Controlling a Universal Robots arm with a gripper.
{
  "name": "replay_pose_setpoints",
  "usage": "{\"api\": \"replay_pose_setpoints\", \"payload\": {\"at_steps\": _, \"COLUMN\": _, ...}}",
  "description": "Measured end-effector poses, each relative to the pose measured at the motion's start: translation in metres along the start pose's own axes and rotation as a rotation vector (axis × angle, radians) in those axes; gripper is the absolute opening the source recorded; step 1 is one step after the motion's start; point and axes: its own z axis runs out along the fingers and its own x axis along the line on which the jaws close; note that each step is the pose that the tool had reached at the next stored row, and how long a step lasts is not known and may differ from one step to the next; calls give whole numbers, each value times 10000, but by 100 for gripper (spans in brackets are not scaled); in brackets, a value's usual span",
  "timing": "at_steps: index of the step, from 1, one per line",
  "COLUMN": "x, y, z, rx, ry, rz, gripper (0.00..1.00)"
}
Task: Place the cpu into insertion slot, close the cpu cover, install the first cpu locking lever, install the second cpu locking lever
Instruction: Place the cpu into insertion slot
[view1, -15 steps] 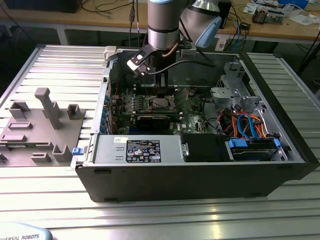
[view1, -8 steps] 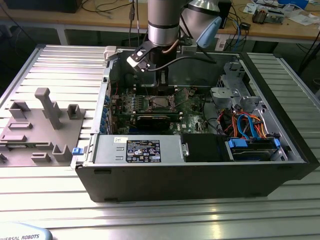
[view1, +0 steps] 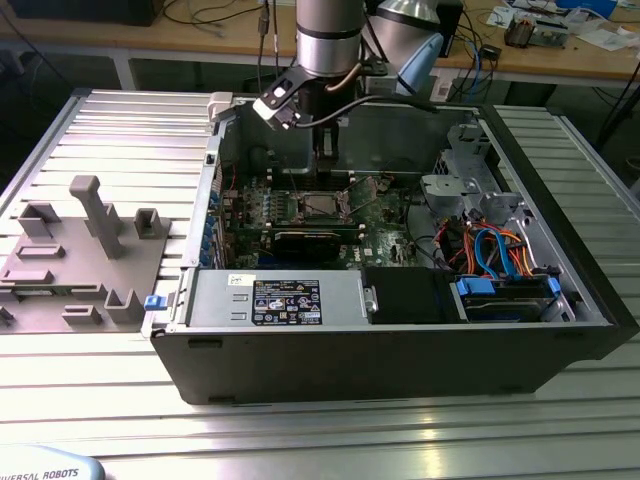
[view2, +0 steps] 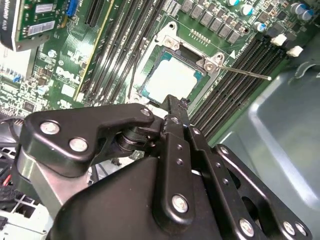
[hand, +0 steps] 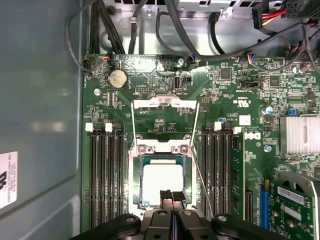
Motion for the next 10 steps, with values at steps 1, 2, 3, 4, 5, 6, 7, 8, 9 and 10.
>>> {"api": "replay_pose_setpoints", "payload": {"at_steps": 1, "x": 0, "y": 1, "z": -14, "rx": 0, "ry": 1, "rz": 0, "gripper": 11}}
{"api": "replay_pose_setpoints", "payload": {"at_steps": 2, "x": -1, "y": 2, "z": -32, "rx": 0, "ry": 0, "rz": -1, "gripper": 11}}
{"api": "replay_pose_setpoints", "payload": {"at_steps": 3, "x": -2, "y": 3, "z": -58, "rx": 0, "ry": -1, "rz": -1, "gripper": 11}}
{"api": "replay_pose_setpoints", "payload": {"at_steps": 4, "x": -3, "y": 4, "z": -91, "rx": 0, "ry": 0, "rz": -1, "gripper": 11}}
{"api": "replay_pose_setpoints", "payload": {"at_steps": 5, "x": -4, "y": 5, "z": -105, "rx": -1, "ry": 1, "rz": -1, "gripper": 11}}
{"api": "replay_pose_setpoints", "payload": {"at_steps": 6, "x": -3, "y": 5, "z": -104, "rx": -2, "ry": 8, "rz": 0, "gripper": 11}}
{"api": "replay_pose_setpoints", "payload": {"at_steps": 7, "x": -3, "y": 5, "z": -104, "rx": -2, "ry": 9, "rz": 0, "gripper": 11}}
{"api": "replay_pose_setpoints", "payload": {"at_steps": 8, "x": -3, "y": 5, "z": -105, "rx": -1, "ry": 9, "rz": 0, "gripper": 11}}
{"api": "replay_pose_setpoints", "payload": {"at_steps": 9, "x": -4, "y": 5, "z": -105, "rx": 0, "ry": 9, "rz": 0, "gripper": 11}}
{"api": "replay_pose_setpoints", "payload": {"at_steps": 10, "x": -4, "y": 5, "z": -105, "rx": 0, "ry": 10, "rz": 0, "gripper": 11}}
